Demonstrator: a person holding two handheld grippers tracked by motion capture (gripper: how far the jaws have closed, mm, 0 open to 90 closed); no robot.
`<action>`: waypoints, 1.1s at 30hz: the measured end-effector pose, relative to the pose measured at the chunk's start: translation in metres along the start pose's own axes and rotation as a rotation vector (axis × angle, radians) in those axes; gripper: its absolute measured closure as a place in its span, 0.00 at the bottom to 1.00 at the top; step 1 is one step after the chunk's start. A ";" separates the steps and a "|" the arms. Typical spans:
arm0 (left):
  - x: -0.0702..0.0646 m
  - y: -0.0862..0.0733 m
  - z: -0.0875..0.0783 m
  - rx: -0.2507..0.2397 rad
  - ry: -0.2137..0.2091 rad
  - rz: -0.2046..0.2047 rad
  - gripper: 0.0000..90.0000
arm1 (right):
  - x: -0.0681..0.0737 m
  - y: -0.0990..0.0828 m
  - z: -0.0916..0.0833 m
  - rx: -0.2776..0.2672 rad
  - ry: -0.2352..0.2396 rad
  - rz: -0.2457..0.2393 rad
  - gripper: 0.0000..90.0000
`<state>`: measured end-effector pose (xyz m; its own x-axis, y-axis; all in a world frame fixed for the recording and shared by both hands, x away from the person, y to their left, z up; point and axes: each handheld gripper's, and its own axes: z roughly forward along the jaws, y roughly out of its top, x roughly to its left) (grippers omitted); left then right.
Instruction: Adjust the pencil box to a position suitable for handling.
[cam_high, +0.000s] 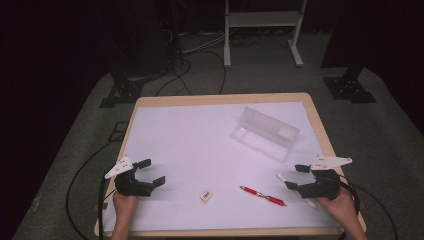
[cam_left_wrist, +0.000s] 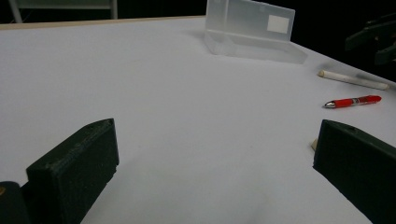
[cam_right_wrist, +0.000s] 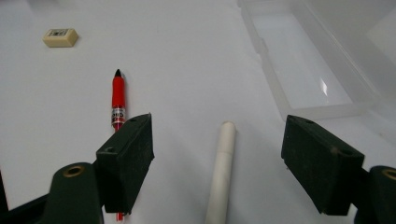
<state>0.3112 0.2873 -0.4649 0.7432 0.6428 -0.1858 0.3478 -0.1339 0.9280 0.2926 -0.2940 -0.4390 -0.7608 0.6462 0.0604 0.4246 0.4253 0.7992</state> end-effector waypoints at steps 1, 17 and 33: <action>0.000 0.000 0.000 0.000 0.000 0.000 0.00 | 0.000 0.004 0.002 0.004 0.007 -0.005 0.26; 0.000 0.000 0.000 0.000 0.000 0.000 0.00 | -0.001 0.032 0.011 0.035 0.036 -0.032 0.22; 0.000 0.000 0.000 -0.001 -0.001 0.002 0.00 | 0.000 0.053 0.019 0.062 0.052 -0.071 0.20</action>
<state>0.3110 0.2871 -0.4650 0.7443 0.6419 -0.1841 0.3459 -0.1348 0.9286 0.3240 -0.2597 -0.4080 -0.8136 0.5802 0.0369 0.3971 0.5083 0.7641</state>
